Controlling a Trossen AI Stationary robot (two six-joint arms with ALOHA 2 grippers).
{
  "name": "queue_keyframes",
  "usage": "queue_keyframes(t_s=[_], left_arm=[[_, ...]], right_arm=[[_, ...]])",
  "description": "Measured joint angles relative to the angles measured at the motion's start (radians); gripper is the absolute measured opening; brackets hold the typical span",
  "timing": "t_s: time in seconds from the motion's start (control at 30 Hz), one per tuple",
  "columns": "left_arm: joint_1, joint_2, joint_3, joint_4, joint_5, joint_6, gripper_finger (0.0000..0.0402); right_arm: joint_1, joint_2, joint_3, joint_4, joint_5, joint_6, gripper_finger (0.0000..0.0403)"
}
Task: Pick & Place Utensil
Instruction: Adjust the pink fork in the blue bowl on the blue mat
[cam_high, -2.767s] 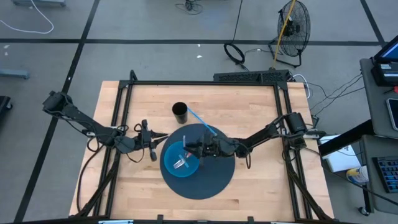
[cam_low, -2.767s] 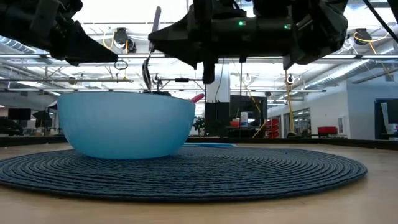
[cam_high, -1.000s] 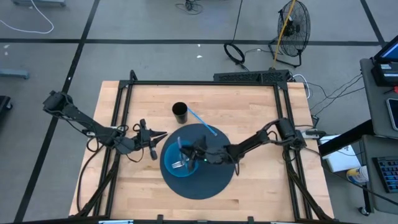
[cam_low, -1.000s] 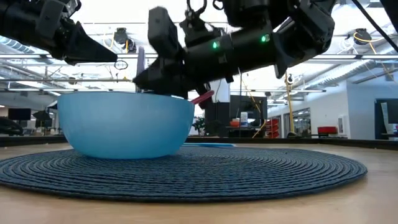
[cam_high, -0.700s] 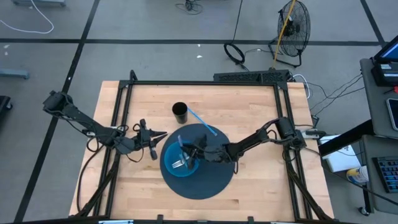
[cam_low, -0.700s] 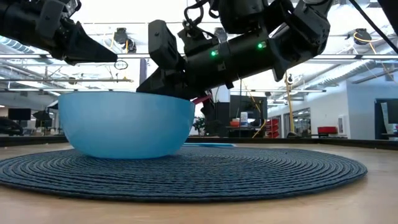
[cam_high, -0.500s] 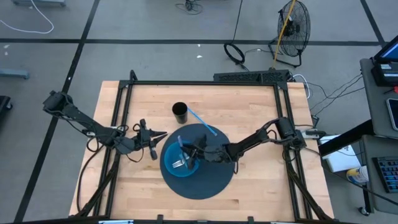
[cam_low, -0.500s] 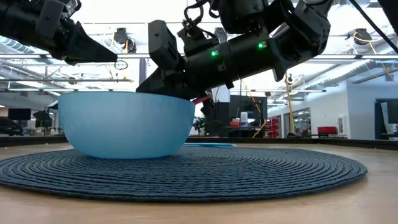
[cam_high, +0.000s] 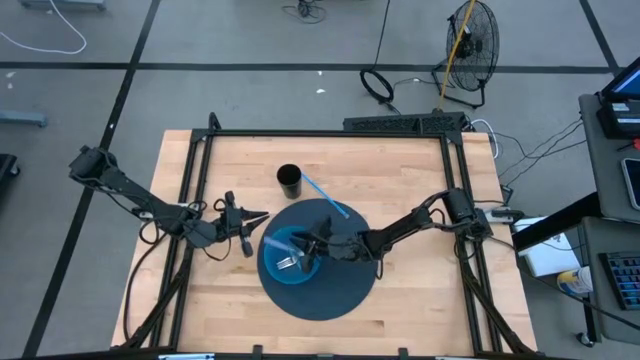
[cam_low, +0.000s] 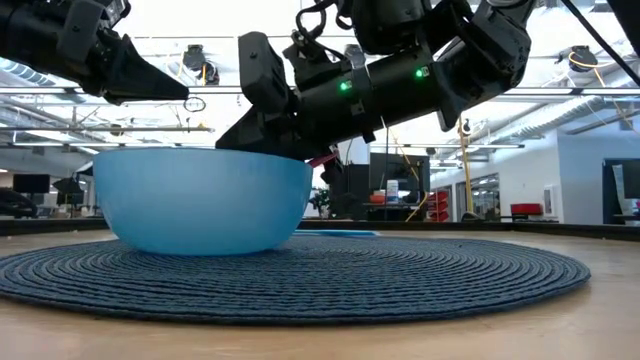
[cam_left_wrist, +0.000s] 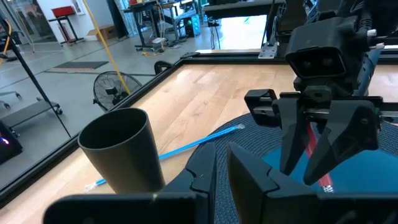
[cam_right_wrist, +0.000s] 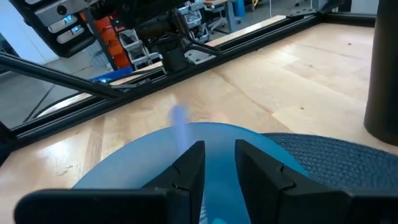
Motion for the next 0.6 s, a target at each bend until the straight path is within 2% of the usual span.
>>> queue_keyframes(t_s=[0.27, 0.37, 0.43, 0.6], left_arm=[[0.000, 0.000, 0.000, 0.000, 0.000, 0.000, 0.0046], [0.000, 0.000, 0.000, -0.002, 0.000, 0.000, 0.0046], [0.000, 0.000, 0.000, -0.003, 0.000, -0.001, 0.0046], [0.000, 0.000, 0.000, -0.005, 0.000, 0.000, 0.0046]], right_arm=[[0.012, -0.030, 0.000, 0.044, -0.002, -0.147, 0.0086], [0.020, -0.062, 0.000, 0.018, -0.077, -0.200, 0.0086], [0.028, -0.091, 0.000, -0.048, -0.108, -0.204, 0.0086], [0.056, -0.178, 0.000, -0.323, -0.104, -0.167, 0.0086]])
